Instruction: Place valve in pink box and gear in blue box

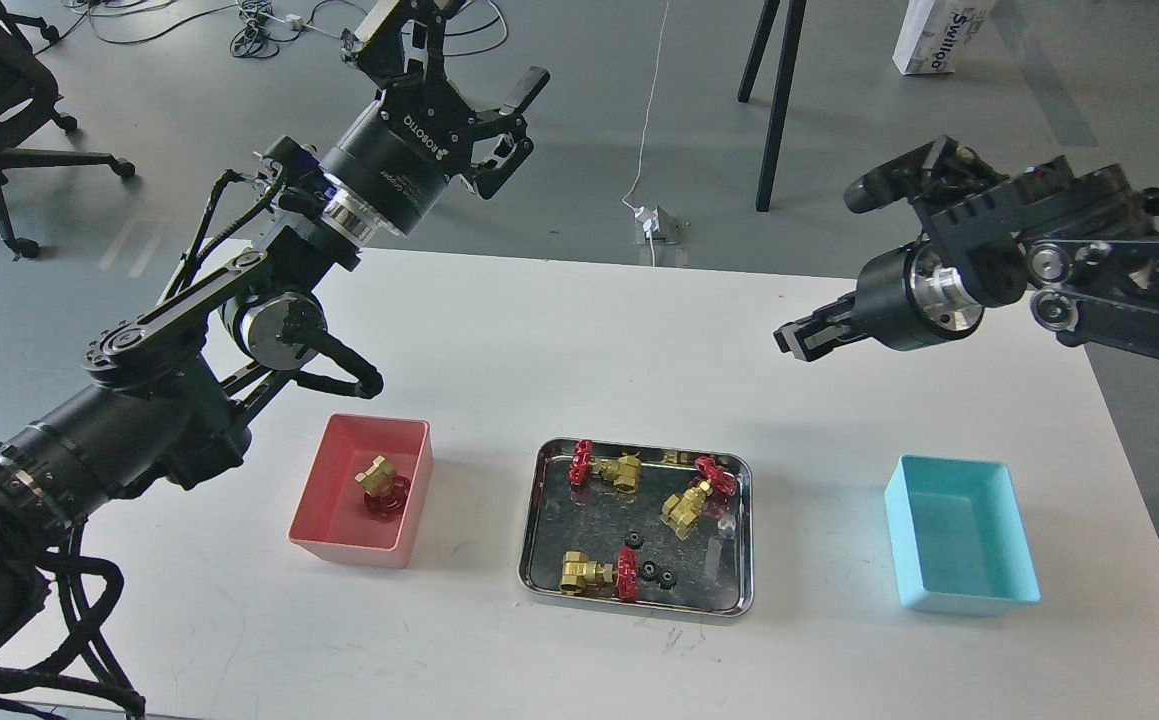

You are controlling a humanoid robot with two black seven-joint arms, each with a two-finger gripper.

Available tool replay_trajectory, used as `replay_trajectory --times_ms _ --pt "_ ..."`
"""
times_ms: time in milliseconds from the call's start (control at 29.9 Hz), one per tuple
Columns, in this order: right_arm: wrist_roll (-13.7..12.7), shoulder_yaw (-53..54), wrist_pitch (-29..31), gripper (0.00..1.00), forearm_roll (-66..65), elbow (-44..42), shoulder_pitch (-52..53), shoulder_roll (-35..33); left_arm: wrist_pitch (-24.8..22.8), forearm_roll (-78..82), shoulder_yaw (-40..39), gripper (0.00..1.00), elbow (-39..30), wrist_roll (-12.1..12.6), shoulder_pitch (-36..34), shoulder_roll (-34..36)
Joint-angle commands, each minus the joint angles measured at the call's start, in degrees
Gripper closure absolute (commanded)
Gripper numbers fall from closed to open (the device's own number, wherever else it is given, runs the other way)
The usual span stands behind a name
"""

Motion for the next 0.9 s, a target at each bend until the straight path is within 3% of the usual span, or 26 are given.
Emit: replay_trajectory --times_ms 0,301,501,568,601,635,668,868 --pt "-0.26 -0.01 0.00 0.91 -0.18 4.66 -4.06 -9.25 0.00 0.02 0.01 0.09 0.01 -0.01 0.46 -0.81" --pt "-2.28 0.08 0.00 0.91 -0.71 4.41 -15.06 -10.85 0.00 0.02 0.01 0.09 -0.17 -0.01 1.43 -2.22" --pt "-3.95 0.08 0.00 0.80 -0.71 2.13 -17.35 -10.76 0.09 0.02 0.01 0.09 -0.17 -0.01 1.43 -2.22" --pt "-3.95 0.08 0.00 0.60 -0.71 1.51 -18.14 -10.59 0.09 0.02 0.01 0.09 -0.17 -0.01 1.43 -2.31" --pt "-3.95 0.25 0.00 0.41 -0.62 1.42 -18.40 -10.50 0.09 0.02 0.01 0.09 -0.17 -0.01 1.43 -2.40" --pt "-3.95 0.25 -0.05 0.12 -0.19 1.42 -18.58 -10.50 0.17 0.02 0.01 0.09 -0.17 -0.01 1.52 -2.40" --pt "-3.78 0.60 -0.49 0.01 0.08 1.51 -18.58 -10.50 0.09 0.02 0.01 0.09 -0.17 -0.01 1.52 -2.40" --pt "-3.43 3.41 -3.91 0.00 0.43 1.33 -18.58 -10.68 0.17 0.02 0.01 0.09 -0.17 -0.01 1.43 -2.75"
